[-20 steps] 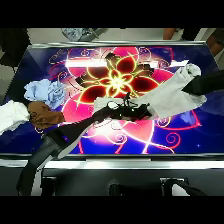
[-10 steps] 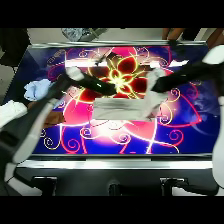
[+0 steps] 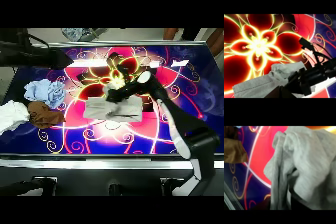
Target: Fold the shirts.
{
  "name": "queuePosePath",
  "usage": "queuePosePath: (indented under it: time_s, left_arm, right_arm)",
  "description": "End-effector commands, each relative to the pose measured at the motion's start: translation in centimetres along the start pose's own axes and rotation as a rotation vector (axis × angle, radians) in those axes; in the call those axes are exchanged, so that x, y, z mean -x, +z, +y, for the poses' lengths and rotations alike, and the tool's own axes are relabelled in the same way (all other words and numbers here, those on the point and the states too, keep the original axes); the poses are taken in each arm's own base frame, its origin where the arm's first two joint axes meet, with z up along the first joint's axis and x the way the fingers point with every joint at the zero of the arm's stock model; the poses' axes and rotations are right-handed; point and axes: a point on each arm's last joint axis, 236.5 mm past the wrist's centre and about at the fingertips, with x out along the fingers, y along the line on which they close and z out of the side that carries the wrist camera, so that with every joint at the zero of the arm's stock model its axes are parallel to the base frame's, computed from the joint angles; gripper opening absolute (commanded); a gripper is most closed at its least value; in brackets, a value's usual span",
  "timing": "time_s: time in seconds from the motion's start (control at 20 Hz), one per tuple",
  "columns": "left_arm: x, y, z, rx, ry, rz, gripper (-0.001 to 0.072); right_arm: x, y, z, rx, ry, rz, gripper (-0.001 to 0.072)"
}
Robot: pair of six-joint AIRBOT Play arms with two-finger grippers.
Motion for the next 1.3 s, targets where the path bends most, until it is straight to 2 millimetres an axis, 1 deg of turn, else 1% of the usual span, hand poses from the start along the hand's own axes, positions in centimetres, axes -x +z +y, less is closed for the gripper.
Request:
queuePosePath:
  time_s: [0.0,0.05,0.1,0.15,0.2,0.25,0.35,0.45,0.5,0.55,0.6,0.65,0.7,0.75,0.8,0.85,0.95,1.0,1.05,1.1,1.15,1.2,1.25]
  left_arm:
    - [1.1,-0.5,-0.2,-0.027,0.016,0.008,0.0035]
    - [0.6,-1.1,0.2,-0.022,0.025,0.024,0.0035]
    - [0.1,-1.8,0.6,-0.013,0.030,0.046,0.0036]
    - [-0.5,-2.7,1.3,-0.002,0.039,0.071,0.0036]
    - [-1.0,-3.6,1.9,0.004,0.052,0.095,0.0036]
    - [-1.5,-4.4,2.6,0.009,0.070,0.119,0.0036]
    - [-2.1,-5.7,3.7,0.008,0.103,0.154,0.0036]
    - [-2.3,-6.4,4.7,0.003,0.134,0.176,0.0036]
    - [-2.3,-6.5,4.8,0.001,0.140,0.178,0.0036]
    - [-2.3,-6.4,4.8,0.001,0.140,0.178,0.0036]
    - [-2.3,-6.5,4.8,0.001,0.139,0.178,0.0036]
    - [-2.3,-6.4,4.8,0.002,0.139,0.177,0.0036]
    - [-2.3,-6.4,4.8,0.002,0.138,0.177,0.0036]
    - [-2.3,-6.4,4.8,0.003,0.138,0.177,0.0036]
    - [-2.3,-6.4,4.8,0.009,0.138,0.176,0.0036]
    - [-2.3,-6.4,4.8,0.014,0.138,0.175,0.0036]
    - [-2.3,-6.4,4.8,0.014,0.139,0.175,0.0036]
    - [-2.3,-6.4,4.8,0.014,0.138,0.175,0.0036]
    - [-2.3,-6.4,4.8,0.014,0.139,0.175,0.0036]
    - [-2.3,-6.4,4.8,0.014,0.139,0.175,0.0036]
    - [-2.3,-6.4,4.8,0.014,0.139,0.173,0.0036]
    - [-2.4,-6.3,4.9,0.014,0.140,0.169,0.0037]
    - [-2.6,-6.2,4.9,0.015,0.141,0.165,0.0036]
  right_arm:
    - [-4.6,0.2,3.5,-0.036,0.154,-0.041,0.0632]
    - [-4.7,0.2,4.5,0.020,0.189,-0.047,0.0687]
    - [-4.2,-0.1,5.1,0.069,0.212,-0.040,0.0689]
    - [-3.4,-0.2,4.6,0.098,0.207,-0.028,0.0689]
    - [-2.2,-0.5,3.4,0.116,0.181,-0.004,0.0689]
    - [-0.4,-0.7,1.5,0.133,0.129,0.021,0.0689]
    - [4.4,-1.4,-3.6,0.135,-0.023,0.076,0.0689]
    - [11.0,-3.1,-10.0,0.083,-0.220,0.147,0.0687]
    - [14.2,-4.6,-13.3,0.028,-0.315,0.195,0.0687]
    - [16.9,-6.7,-16.3,-0.060,-0.388,0.248,0.0686]
    - [18.0,-8.5,-18.2,-0.155,-0.403,0.265,0.0666]
    - [17.5,-9.8,-18.9,-0.236,-0.364,0.255,0.0661]
    - [16.0,-10.2,-18.9,-0.284,-0.309,0.221,0.0661]
    - [14.3,-10.2,-18.8,-0.317,-0.258,0.179,0.0661]
    - [12.2,-9.6,-18.1,-0.339,-0.192,0.123,0.0661]
    - [10.6,-8.9,-17.7,-0.366,-0.139,0.071,0.0660]
    - [8.0,-7.3,-16.8,-0.383,-0.056,0.001,0.0652]
    - [7.1,-6.5,-16.4,-0.397,-0.025,-0.027,0.0579]
    - [6.6,-5.9,-15.9,-0.407,0.007,-0.049,0.0521]
    - [6.6,-5.2,-15.0,-0.375,0.051,-0.071,0.0337]
    - [6.8,-4.4,-13.7,-0.345,0.107,-0.090,0.0091]
    - [7.7,-3.7,-12.7,-0.289,0.152,-0.104,0.0061]
    - [8.9,-3.2,-11.8,-0.213,0.184,-0.103,0.0060]
